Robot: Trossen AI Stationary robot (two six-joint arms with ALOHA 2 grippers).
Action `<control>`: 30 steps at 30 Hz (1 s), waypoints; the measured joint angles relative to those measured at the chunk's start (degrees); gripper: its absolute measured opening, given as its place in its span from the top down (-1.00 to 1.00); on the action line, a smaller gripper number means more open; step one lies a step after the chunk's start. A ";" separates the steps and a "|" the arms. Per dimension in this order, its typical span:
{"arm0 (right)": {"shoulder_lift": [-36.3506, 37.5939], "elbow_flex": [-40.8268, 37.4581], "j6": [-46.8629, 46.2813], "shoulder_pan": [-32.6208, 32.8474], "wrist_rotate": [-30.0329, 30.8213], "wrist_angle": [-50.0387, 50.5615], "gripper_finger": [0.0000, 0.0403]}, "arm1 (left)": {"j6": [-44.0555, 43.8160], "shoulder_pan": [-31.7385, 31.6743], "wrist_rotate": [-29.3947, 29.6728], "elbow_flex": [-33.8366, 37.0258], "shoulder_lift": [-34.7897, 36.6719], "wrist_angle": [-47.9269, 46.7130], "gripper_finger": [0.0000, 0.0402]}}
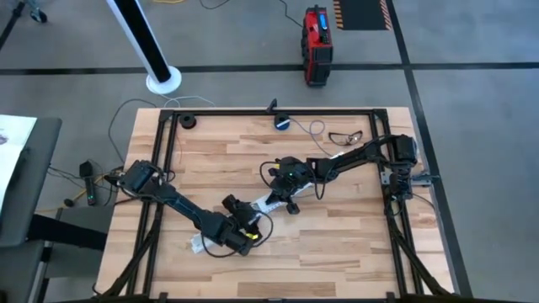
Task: Ziptie cables
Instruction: Close the white cable duct
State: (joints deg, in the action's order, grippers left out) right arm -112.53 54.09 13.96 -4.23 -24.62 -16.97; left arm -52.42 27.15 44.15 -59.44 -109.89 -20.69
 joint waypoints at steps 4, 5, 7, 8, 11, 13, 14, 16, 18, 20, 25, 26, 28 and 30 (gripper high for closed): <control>0.00 0.00 0.02 -0.17 -0.02 0.05 1.00 | -4.15 1.58 6.43 0.12 0.04 0.20 -0.45; 0.00 0.01 0.01 -0.20 -0.02 0.07 1.00 | -5.27 1.91 7.76 0.45 0.02 0.60 -0.45; 0.00 0.01 0.02 -0.26 -0.02 0.07 1.00 | -6.24 2.25 10.35 1.13 0.02 2.20 -0.45; 0.00 0.01 0.02 -0.26 0.02 0.07 1.00 | -5.90 2.24 10.67 1.49 0.02 3.67 -0.45; 0.00 0.01 0.00 -0.28 0.00 0.07 1.00 | -3.71 1.78 9.33 3.08 0.07 8.90 -0.45; 0.00 0.01 0.02 -0.31 0.00 0.09 1.00 | -2.91 1.72 9.12 3.90 0.11 11.51 -0.45; 0.00 0.01 0.02 -0.31 0.00 0.09 1.00 | -2.93 1.75 9.04 4.00 0.13 11.73 -0.45; 0.00 0.01 0.02 -0.32 -0.02 0.09 1.00 | -3.64 1.76 9.00 4.06 0.13 11.63 -0.45; 0.00 0.01 0.03 -0.42 -0.03 0.10 1.00 | -4.20 2.10 9.04 4.07 0.15 11.49 -0.45; 0.00 0.01 0.02 -0.57 -0.14 0.09 1.00 | -4.52 2.47 9.12 4.07 0.15 11.26 -0.45; 0.00 0.01 0.02 -1.00 -0.31 0.12 1.00 | -8.89 3.41 8.55 5.60 0.12 10.90 -0.45; 0.00 0.01 0.02 -1.11 -0.36 0.16 1.00 | -9.81 3.58 8.58 6.09 0.07 10.88 -0.45; 0.00 0.01 0.02 -1.33 -0.37 0.17 1.00 | -12.80 3.91 8.88 6.95 0.07 11.38 -0.45; 0.00 0.01 0.02 -1.55 -0.33 0.13 1.00 | -16.16 4.52 9.96 7.78 0.04 12.03 -0.45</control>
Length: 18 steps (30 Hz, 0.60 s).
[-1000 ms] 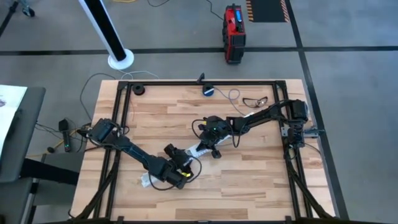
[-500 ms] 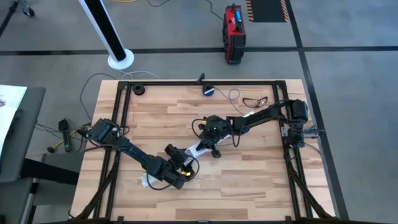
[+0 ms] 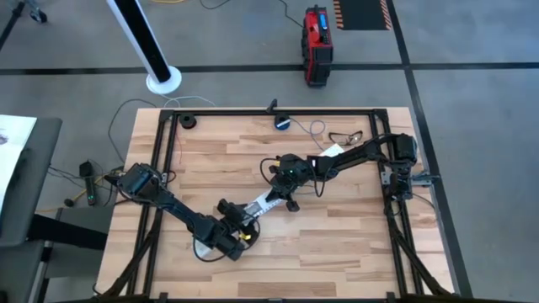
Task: Ziptie cables
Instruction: Close the white cable duct
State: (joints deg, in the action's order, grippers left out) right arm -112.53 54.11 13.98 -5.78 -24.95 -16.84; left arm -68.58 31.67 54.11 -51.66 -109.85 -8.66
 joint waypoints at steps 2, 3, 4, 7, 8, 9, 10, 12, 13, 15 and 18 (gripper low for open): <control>0.00 0.00 0.00 -0.07 0.09 -0.02 1.00 | -0.80 0.33 2.35 0.23 -0.44 0.43 -0.45; 0.00 0.00 0.00 -0.09 0.17 -0.10 1.00 | -0.47 0.44 3.39 0.27 -0.51 0.41 -0.45; -0.01 0.00 -0.02 -0.13 0.29 -0.17 1.00 | 0.08 0.44 3.84 0.29 -0.52 0.58 -0.45; -0.02 0.00 -0.02 -0.34 0.42 -0.16 1.00 | 1.11 -0.21 4.08 0.31 -0.54 1.34 -0.45; -0.02 0.00 -0.02 -0.44 0.44 -0.20 1.00 | 1.85 -0.43 4.10 0.35 -0.54 1.60 -0.45; -0.02 0.00 -0.02 -0.50 0.48 -0.22 1.00 | 2.54 -0.58 4.14 0.35 -0.56 1.81 -0.45; -0.02 0.00 -0.02 -0.60 0.58 -0.20 1.00 | 3.01 -0.76 4.15 0.35 -0.56 1.94 -0.45; -0.02 0.00 -0.29 -0.80 0.57 -0.23 1.00 | 3.39 -1.02 4.03 0.35 -0.56 2.00 -0.44; -0.02 0.00 -0.39 -0.95 0.59 -0.25 1.00 | 3.39 -1.22 3.94 0.35 -0.56 1.91 -0.43; -0.02 0.00 -0.48 -1.18 0.57 -0.31 1.00 | 3.40 -1.46 3.89 0.35 -0.56 1.83 -0.39; -0.02 -0.02 -0.48 -1.21 0.65 -0.55 1.00 | 4.12 -1.75 3.78 0.33 -0.56 1.92 -0.31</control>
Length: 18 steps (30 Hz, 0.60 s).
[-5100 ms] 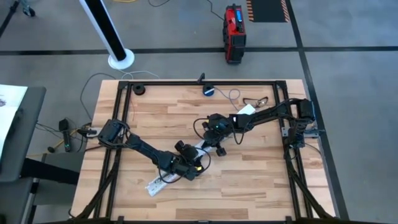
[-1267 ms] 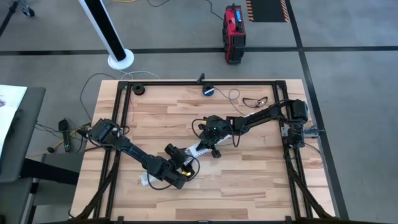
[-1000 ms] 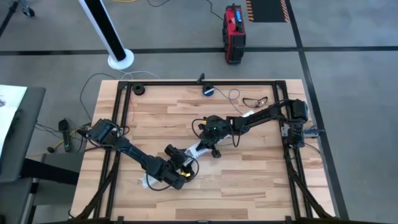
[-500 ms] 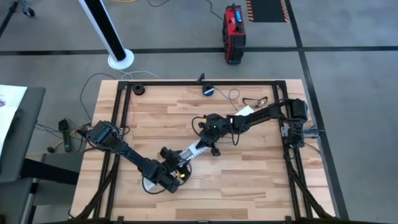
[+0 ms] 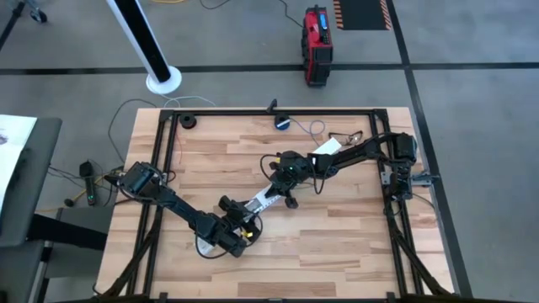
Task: Ziptie cables
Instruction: Close the white cable duct
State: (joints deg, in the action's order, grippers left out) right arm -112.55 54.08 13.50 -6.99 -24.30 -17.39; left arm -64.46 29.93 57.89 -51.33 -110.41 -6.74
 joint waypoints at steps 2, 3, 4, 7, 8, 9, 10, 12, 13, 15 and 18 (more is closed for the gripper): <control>0.00 0.00 -0.01 0.01 0.06 -0.20 1.00 | 0.67 -0.13 0.00 0.00 0.00 -0.03 -0.25; 0.00 0.00 -0.05 0.01 0.06 -0.21 1.00 | 0.79 -0.17 0.00 0.00 0.00 -0.07 -0.23; -0.01 0.00 -0.21 0.01 0.06 -0.22 1.00 | 0.83 -0.21 0.02 0.00 0.00 -0.09 -0.21; -0.02 0.00 -0.46 0.03 0.05 -0.28 1.00 | 0.95 -0.21 0.04 -0.02 0.00 -0.11 -0.16; -0.02 0.00 -0.46 0.03 -0.01 -0.40 1.00 | 0.97 -0.21 0.04 -0.02 0.00 -0.13 -0.15; -0.04 -0.02 -0.46 0.03 -0.33 -0.64 1.00 | 0.99 -0.23 0.04 -0.02 0.00 -0.15 -0.15; -0.07 -0.04 -0.49 0.01 -0.77 -0.90 1.00 | 1.20 -0.24 0.04 -0.02 0.00 -0.15 -0.14; -0.11 -0.09 -0.61 0.21 -1.10 -1.26 1.00 | 2.12 -0.35 0.02 -0.02 0.00 -0.15 -0.14; -0.11 -0.11 -0.60 0.42 -1.07 -1.51 1.00 | 2.42 -0.36 0.02 -0.02 0.00 -0.14 -0.14; -0.15 0.20 -0.59 0.81 -1.11 -1.63 1.00 | 2.65 -0.39 0.04 -0.02 0.00 -0.15 -0.14; -0.21 1.06 -0.59 1.53 -1.81 -1.32 1.00 | 2.72 -0.39 0.04 -0.04 0.00 -0.20 -0.15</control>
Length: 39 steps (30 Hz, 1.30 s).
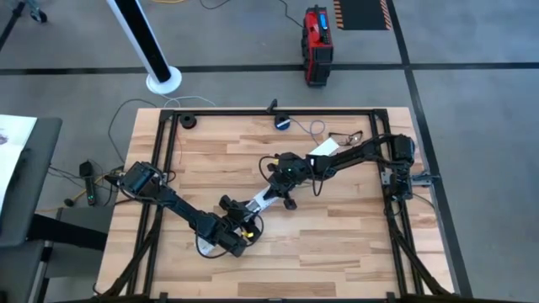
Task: Ziptie cables
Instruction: Close the white cable duct
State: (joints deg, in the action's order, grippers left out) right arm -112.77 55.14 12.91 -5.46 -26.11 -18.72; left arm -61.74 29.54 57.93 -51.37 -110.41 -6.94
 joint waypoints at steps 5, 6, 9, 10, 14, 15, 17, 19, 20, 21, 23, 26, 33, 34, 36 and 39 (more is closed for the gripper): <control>-0.07 1.51 0.44 1.09 -0.16 0.60 1.00 | 0.21 -0.09 0.13 0.00 -0.02 0.00 -0.15; -0.07 1.88 0.46 1.23 -0.23 1.08 1.00 | 0.21 -0.09 0.19 0.00 -0.04 0.00 -0.15; -0.16 2.98 0.58 1.71 -0.50 1.96 1.00 | 0.78 -0.29 0.26 0.00 -0.04 0.05 -0.15; -0.17 3.19 0.69 1.88 -0.68 2.06 1.00 | 1.10 -0.39 0.26 0.00 -0.04 0.09 -0.15; -0.20 3.86 0.94 2.39 -0.97 2.57 1.00 | 1.24 -0.93 0.35 0.00 -0.04 0.07 -0.15; -0.20 3.86 1.00 2.65 -1.05 2.43 1.00 | 1.24 -1.04 0.37 0.00 -0.04 0.07 -0.15; -0.20 3.86 1.07 3.04 -1.60 2.50 1.00 | 1.23 -1.24 0.42 0.00 -0.07 0.06 -0.15; -0.25 3.79 1.07 3.60 -2.26 3.12 1.00 | 0.98 -1.58 0.85 0.02 -0.07 -0.25 -0.15; -0.38 3.70 1.07 3.88 -2.57 3.33 1.00 | 0.95 -1.78 1.02 0.06 -0.07 -0.37 -0.15; -0.51 3.68 1.08 4.24 -2.81 3.26 1.00 | 0.93 -1.95 0.99 0.07 -0.07 -0.34 -0.15; -0.47 3.71 1.09 4.85 -2.93 2.26 1.00 | 1.01 -2.34 0.82 0.07 -0.07 -0.23 -0.15; -0.25 3.87 2.45 5.59 -1.64 1.84 1.00 | 2.05 -2.86 0.27 0.07 -0.07 0.04 -0.15; 7.22 4.36 5.25 5.83 3.44 2.97 1.00 | 3.62 -3.28 -0.39 0.04 -0.07 0.35 -0.15; 7.96 4.34 5.64 5.25 3.60 3.31 1.00 | 3.66 -3.28 -0.45 0.04 -0.06 0.35 -0.15; 8.58 4.21 6.44 4.03 3.95 4.16 1.00 | 3.72 -3.28 -0.55 0.04 -0.04 0.54 -0.15; 7.60 4.35 6.91 1.90 3.95 4.54 1.00 | 4.86 -3.28 -0.93 0.04 -0.04 1.29 -0.15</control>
State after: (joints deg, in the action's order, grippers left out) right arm -105.17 59.49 19.81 -3.56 -22.15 -14.17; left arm -56.88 26.26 57.01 -51.33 -110.45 -5.65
